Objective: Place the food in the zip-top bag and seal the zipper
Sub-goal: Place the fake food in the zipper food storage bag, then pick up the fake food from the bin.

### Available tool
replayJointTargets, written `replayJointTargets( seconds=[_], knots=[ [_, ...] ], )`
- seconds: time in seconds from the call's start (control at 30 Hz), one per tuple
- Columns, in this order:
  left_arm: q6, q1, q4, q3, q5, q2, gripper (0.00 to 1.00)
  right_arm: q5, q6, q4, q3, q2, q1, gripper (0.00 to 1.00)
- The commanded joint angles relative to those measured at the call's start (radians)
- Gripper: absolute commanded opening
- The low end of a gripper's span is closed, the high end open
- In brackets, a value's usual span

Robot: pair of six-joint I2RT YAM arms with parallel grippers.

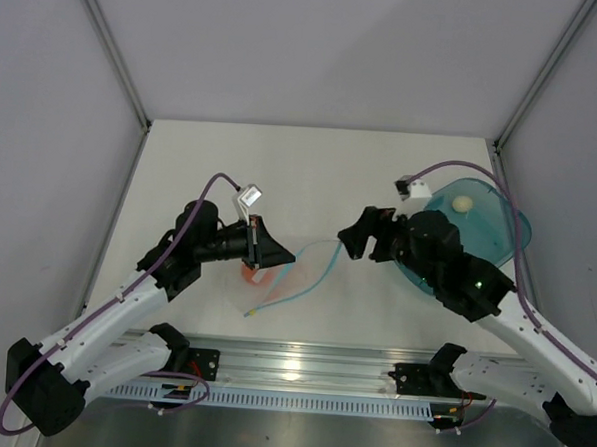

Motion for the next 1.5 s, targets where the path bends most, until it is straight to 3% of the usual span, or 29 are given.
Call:
replayJointTargets(
  seconds=[0.0,0.2,0.37,0.57,0.8,1.07,1.47],
  knots=[
    [0.009,-0.007,0.042,0.01,0.009,0.004,0.01,0.022,0.011,-0.063,0.028,-0.066,-0.124,0.85],
    [0.064,-0.007,-0.019,0.033,-0.04,0.0,0.01,-0.03,0.02,-0.138,0.009,-0.093,-0.463,0.85],
    [0.103,-0.007,-0.048,0.044,-0.064,0.006,0.01,-0.173,-0.014,-0.101,-0.015,0.02,-0.76,0.85],
    [0.115,-0.009,-0.039,0.061,-0.058,0.023,0.01,-0.144,-0.028,-0.014,-0.012,0.176,-0.94,0.85],
    [0.112,-0.007,0.019,0.063,-0.032,0.047,0.01,-0.227,-0.011,0.119,0.008,0.415,-1.176,0.85],
    [0.087,-0.007,0.108,0.046,0.025,0.107,0.01,-0.161,0.067,0.253,0.069,0.642,-1.187,0.84],
    [0.084,-0.009,0.166,0.04,0.051,0.121,0.01,-0.087,0.21,0.454,0.086,0.823,-1.186,0.82]
  ],
)
